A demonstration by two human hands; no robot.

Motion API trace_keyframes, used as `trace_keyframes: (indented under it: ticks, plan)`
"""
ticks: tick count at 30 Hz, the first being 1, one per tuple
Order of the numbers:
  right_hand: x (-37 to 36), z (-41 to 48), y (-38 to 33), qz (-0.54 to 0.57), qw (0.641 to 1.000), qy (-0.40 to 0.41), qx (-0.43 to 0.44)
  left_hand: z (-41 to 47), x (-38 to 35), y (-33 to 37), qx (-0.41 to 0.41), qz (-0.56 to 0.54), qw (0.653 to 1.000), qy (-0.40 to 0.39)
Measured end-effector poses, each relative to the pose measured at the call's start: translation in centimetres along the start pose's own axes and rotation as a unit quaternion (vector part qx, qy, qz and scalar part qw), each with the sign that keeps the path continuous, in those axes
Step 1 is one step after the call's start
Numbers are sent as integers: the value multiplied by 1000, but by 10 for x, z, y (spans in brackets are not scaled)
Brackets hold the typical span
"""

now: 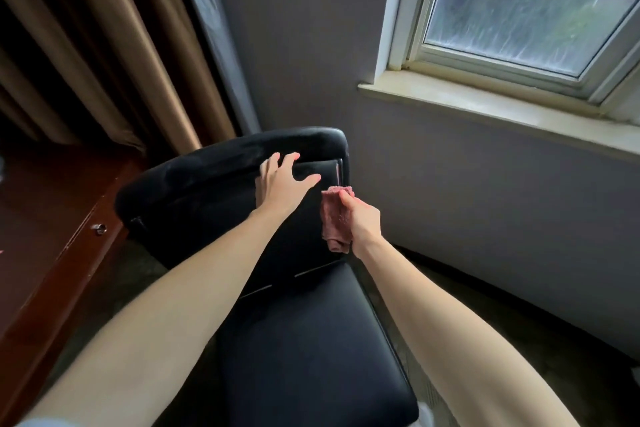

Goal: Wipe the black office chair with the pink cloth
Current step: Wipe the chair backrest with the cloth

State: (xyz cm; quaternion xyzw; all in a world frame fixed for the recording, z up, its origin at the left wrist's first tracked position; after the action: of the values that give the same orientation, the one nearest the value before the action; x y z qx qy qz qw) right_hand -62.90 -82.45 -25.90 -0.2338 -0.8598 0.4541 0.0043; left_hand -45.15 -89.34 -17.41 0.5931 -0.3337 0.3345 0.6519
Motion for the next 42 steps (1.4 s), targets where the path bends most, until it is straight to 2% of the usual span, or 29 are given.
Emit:
trace_keyframes:
  ticks: [5,10,14,19,25,28,31,35,42]
  plan:
    - [13,50,-39,-22,1000,-10,13,53,-18,37,-15,104,994,-24]
    - [34,109,-64,-67,997,-33,-11,83,-46,51,62,157,985,-34]
    - [49,145,-86,-109,993,-49,-16,99,-53,50,122,145,982,3]
    - [41,157,-105,-107,989,-107,6,98,-60,61,130,178,975,33]
    - [16,147,-123,-80,974,-204,56,91,-74,83,101,160,980,58]
    - [27,141,-121,-107,974,-199,32,88,-86,95,75,140,985,62]
    - [49,142,-109,-76,979,-191,8,83,-98,109,47,121,989,64]
    - [75,133,-91,-55,972,-223,55,72,-109,126,19,106,992,61]
    - [101,117,-108,0,978,-194,78,59,-121,146,-16,84,995,51]
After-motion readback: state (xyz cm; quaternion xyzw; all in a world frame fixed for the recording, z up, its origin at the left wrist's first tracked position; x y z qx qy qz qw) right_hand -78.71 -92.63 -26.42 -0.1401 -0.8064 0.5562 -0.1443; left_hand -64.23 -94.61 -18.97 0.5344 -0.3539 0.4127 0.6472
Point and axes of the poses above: each hand's wrist, its own z-axis towards the middle knuckle, its own x-axis out of the back of the hand, y = z × x, the point moved 10 cm from there along z, towards the middle knuckle, and after that the axes turned 7 degrees about -x, right-handed, at the moved point
